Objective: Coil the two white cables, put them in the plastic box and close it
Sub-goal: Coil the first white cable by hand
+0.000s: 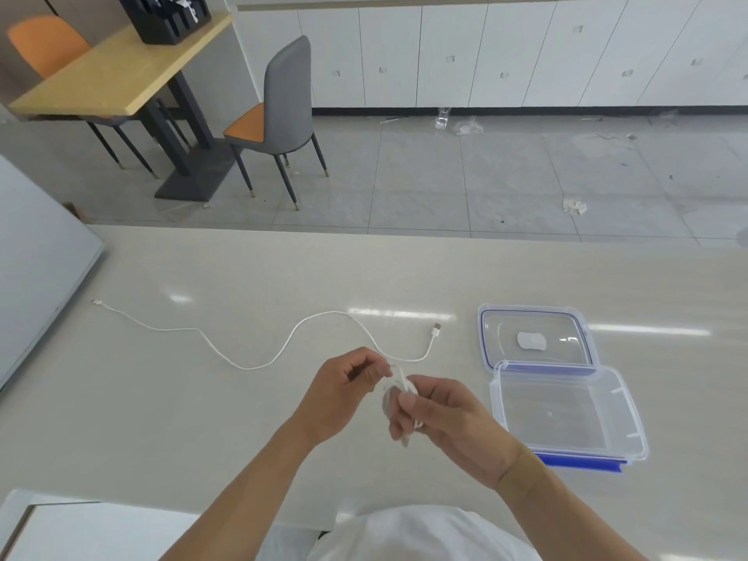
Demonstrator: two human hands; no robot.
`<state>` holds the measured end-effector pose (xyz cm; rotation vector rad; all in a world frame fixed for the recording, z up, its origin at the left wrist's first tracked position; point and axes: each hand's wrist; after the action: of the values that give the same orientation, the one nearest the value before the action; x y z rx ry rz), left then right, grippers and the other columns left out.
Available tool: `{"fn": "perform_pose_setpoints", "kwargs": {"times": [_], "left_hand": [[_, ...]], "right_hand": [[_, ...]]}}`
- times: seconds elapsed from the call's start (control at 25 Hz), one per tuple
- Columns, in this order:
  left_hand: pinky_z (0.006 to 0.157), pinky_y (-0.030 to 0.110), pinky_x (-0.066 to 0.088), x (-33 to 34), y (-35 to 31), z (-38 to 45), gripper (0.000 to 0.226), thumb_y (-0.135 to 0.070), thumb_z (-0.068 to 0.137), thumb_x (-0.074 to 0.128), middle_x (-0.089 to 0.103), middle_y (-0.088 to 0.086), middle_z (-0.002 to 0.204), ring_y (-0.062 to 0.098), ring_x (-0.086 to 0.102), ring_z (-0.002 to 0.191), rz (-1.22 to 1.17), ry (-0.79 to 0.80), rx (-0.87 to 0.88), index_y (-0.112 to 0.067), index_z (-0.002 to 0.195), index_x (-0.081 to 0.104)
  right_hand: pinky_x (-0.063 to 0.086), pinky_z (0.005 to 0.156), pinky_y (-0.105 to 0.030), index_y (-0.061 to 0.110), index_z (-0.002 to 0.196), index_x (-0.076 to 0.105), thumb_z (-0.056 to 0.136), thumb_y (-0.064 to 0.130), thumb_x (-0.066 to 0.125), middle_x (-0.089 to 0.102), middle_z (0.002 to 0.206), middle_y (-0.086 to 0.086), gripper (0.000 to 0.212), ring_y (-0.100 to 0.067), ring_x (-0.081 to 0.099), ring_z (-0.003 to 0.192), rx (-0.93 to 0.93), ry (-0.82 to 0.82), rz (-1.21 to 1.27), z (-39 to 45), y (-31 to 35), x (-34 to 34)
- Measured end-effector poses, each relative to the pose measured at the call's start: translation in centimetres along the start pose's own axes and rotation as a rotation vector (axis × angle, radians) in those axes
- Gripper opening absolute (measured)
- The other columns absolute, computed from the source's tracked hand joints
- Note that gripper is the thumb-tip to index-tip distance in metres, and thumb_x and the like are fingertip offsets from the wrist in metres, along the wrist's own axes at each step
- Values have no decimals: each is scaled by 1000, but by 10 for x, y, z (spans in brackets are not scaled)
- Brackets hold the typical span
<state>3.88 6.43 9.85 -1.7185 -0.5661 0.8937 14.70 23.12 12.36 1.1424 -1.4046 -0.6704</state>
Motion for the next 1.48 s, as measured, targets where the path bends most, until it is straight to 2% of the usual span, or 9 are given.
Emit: {"fn": "perform_pose_setpoints", "kwargs": {"times": [0.24,0.36,0.56,0.68,0.84,0.96,1.08,1.24,1.48], "left_hand": [[55,17,35,41,14,-25,25,-32,102,50,49,-14,56,6,42,54,79,36,-69,-26,82,64],[54,22,36,44,7,-34,23,-33,102,45,50,-14,54,5,43,51,241,82,-43,-33,94,66],[62,28,40,24,-13,-37,26,-45,100,44,56,-17,68,6,51,65,646,124,28,-31,99,65],[67,22,42,7,-22,-35,20,-47,96,51,65,-18,89,4,56,77,691,66,61,-34,98,66],[64,15,37,-10,-30,-28,12,-47,90,62,64,-20,86,0,56,78,682,22,99,-36,93,66],[71,18,42,-13,-33,-24,4,-38,90,66,62,-17,90,1,58,86,634,73,178,-36,93,64],[70,14,42,-10,-33,-21,8,-27,92,66,61,-17,92,4,59,89,493,122,192,-34,94,63],[69,23,49,-6,-30,-19,16,-22,88,69,67,-8,89,10,62,84,173,119,54,-35,90,61],[88,33,54,-6,-25,-16,31,-26,90,66,72,10,111,24,67,104,-219,370,-153,-26,122,66]], "right_hand": [[49,75,-35,6,109,71,88,9,67,74,94,-11,22,-24,64,87,-118,-332,117,11,-8,-9],[54,70,-25,17,109,74,91,-1,64,79,102,-6,28,-16,69,92,-100,-415,-46,13,-16,-11],[53,81,-23,27,109,68,94,2,58,76,94,10,31,-5,68,93,-46,-425,-482,14,-22,-16],[52,82,-22,24,111,67,90,-3,56,74,95,7,36,-8,66,92,11,-295,-560,9,-19,-20],[51,83,-21,24,106,68,87,5,65,73,97,4,28,-9,65,89,84,-159,-587,7,-18,-18],[49,80,-25,21,97,67,93,19,65,68,85,8,5,-6,60,79,107,-127,-652,8,-17,-17],[51,71,-21,21,93,69,95,25,61,70,79,7,9,-8,64,76,142,-91,-544,7,-13,-14],[48,63,-20,20,88,69,95,18,60,67,71,3,12,-12,63,71,120,-110,-338,3,-7,-11],[41,58,-20,16,78,67,86,20,62,58,63,2,11,-13,57,62,99,-81,-237,2,1,-11]]}}
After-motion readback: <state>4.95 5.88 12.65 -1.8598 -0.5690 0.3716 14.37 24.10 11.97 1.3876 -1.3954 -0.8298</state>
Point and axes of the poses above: each hand's wrist, its own z-axis towards the middle knuckle, its own x-axis out of the palm, y = z × x
